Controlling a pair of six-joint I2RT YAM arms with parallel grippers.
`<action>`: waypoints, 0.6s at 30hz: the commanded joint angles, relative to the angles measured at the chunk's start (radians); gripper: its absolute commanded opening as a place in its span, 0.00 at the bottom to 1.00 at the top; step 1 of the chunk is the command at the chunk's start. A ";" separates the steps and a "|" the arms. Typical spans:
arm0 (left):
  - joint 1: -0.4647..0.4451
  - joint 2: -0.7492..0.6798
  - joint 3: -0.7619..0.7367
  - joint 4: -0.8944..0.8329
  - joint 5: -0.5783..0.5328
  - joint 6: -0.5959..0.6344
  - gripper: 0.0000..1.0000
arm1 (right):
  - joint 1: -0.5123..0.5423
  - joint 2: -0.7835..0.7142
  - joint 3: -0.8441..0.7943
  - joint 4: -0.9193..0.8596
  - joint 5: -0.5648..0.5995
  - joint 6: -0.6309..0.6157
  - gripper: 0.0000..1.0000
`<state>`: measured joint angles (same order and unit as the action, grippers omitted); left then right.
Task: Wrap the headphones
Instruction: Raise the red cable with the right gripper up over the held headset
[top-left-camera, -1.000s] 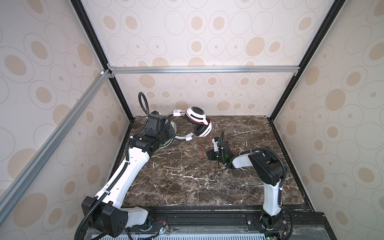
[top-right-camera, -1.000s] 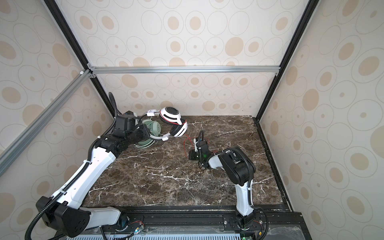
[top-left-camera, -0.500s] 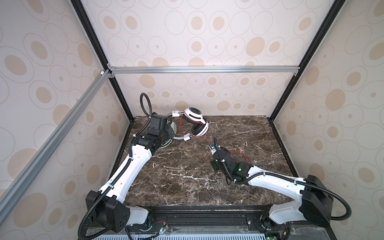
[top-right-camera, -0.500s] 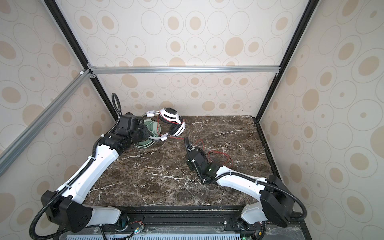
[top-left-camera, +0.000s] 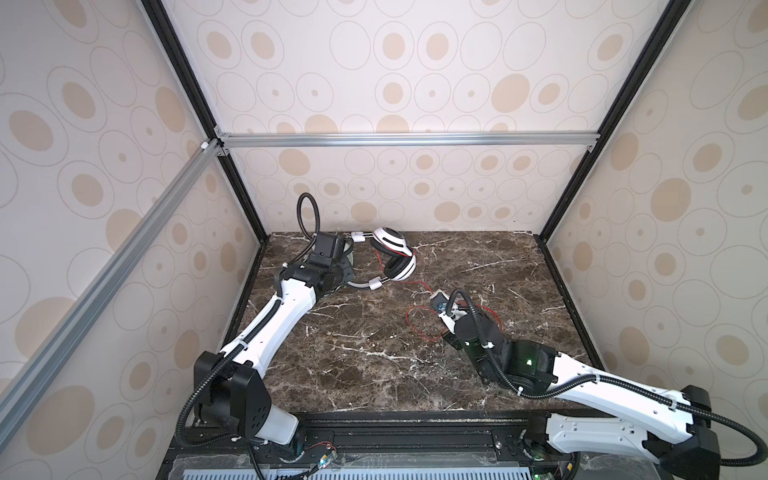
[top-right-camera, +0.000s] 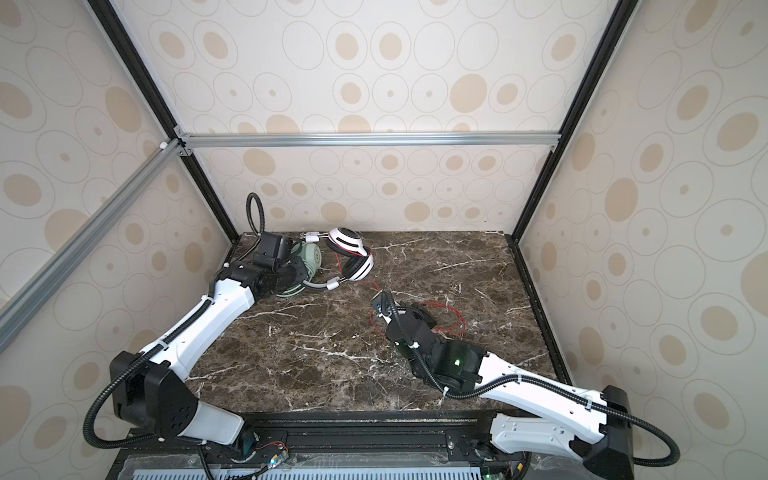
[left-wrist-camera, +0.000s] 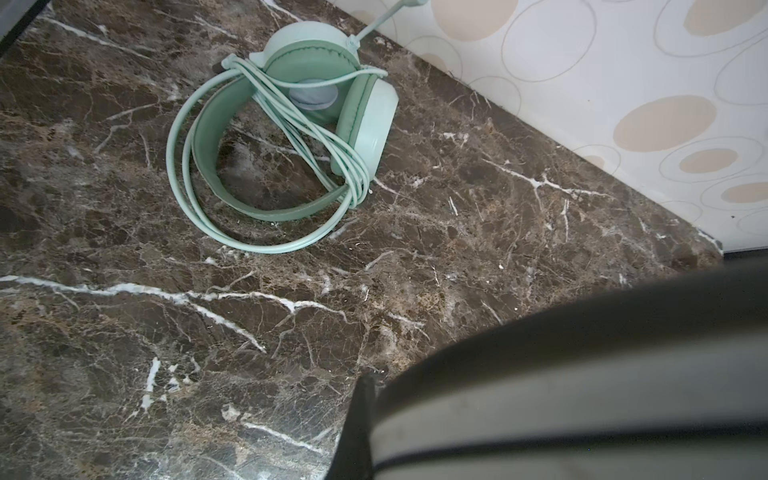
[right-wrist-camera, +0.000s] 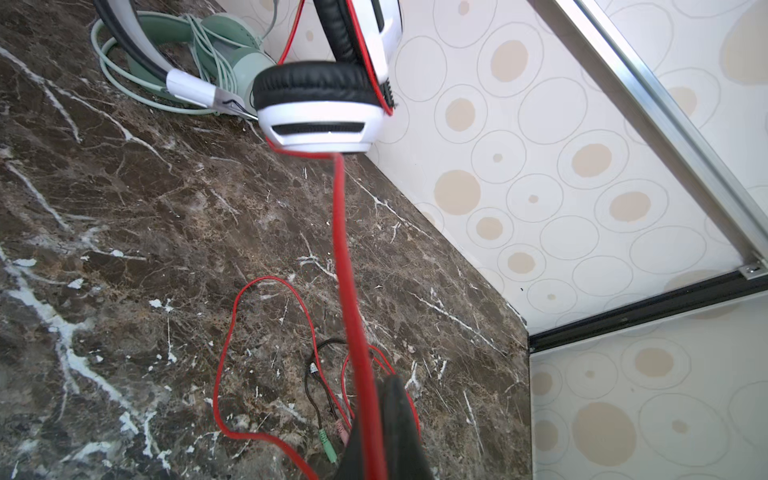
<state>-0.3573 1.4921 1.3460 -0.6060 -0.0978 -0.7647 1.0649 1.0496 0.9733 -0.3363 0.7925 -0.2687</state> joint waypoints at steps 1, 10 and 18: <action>-0.048 0.018 0.086 0.021 0.005 0.017 0.00 | -0.085 0.001 0.110 -0.104 -0.095 -0.020 0.00; -0.132 0.043 0.118 -0.002 -0.033 0.068 0.00 | -0.239 0.099 0.312 -0.237 -0.200 -0.056 0.02; -0.167 0.078 0.151 -0.011 0.066 0.122 0.00 | -0.269 0.169 0.386 -0.180 -0.234 -0.165 0.03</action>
<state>-0.5121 1.5616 1.4281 -0.6453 -0.0914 -0.6621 0.8051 1.2049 1.3224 -0.5381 0.5819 -0.3595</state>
